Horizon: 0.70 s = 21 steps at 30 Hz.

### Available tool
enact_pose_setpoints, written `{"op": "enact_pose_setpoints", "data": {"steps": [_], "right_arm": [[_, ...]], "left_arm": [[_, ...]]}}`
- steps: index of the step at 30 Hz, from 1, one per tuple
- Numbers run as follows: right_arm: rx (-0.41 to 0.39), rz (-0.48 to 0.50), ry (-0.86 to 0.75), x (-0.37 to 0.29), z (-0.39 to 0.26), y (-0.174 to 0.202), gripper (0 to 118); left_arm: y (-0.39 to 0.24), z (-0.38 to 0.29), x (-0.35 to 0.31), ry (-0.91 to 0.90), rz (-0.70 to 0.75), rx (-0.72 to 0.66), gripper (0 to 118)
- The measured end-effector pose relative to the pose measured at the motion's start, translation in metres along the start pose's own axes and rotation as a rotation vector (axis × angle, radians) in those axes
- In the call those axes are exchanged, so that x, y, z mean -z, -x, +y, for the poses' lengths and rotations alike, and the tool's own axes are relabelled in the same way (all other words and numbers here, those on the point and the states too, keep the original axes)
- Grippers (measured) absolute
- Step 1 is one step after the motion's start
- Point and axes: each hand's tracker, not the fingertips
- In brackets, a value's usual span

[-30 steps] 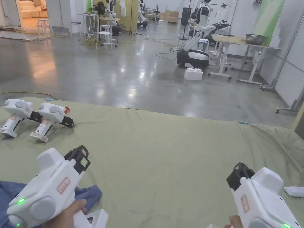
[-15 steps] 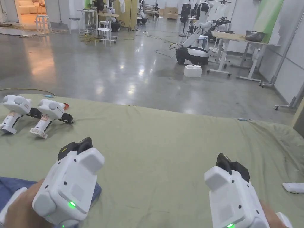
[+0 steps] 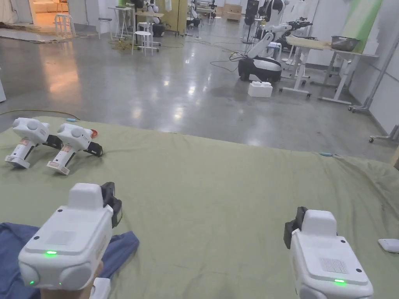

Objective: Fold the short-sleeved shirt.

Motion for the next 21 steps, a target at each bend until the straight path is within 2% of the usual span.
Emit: {"op": "enact_pose_setpoints", "data": {"steps": [2, 3, 5, 9, 13, 16, 21], "right_arm": [[0.130, 0.012, -0.009, -0.004, 0.001, -0.004, 1], [0.168, 0.015, -0.010, -0.007, 0.001, -0.003, 1], [0.183, 0.019, -0.009, -0.007, 0.002, -0.004, 1], [0.121, 0.037, -0.008, -0.008, 0.002, 0.002, 1], [0.112, 0.059, 0.004, -0.008, 0.001, 0.008, 1], [0.075, 0.069, 0.015, -0.008, -0.003, 0.019, 1], [0.040, 0.106, 0.049, -0.004, -0.015, 0.036, 1]], "left_arm": [[0.004, -0.001, -0.004, -0.029, 0.024, -0.054, 0], [0.006, -0.001, -0.006, -0.038, 0.028, -0.066, 0], [0.008, 0.000, -0.012, -0.037, 0.027, -0.043, 0], [0.039, 0.003, -0.018, 0.016, 0.056, -0.064, 0], [0.090, 0.005, -0.025, 0.138, 0.129, -0.007, 0], [0.133, 0.001, -0.032, 0.210, 0.183, 0.031, 0], [0.188, -0.013, -0.035, 0.470, 0.246, 0.041, 0]]}}
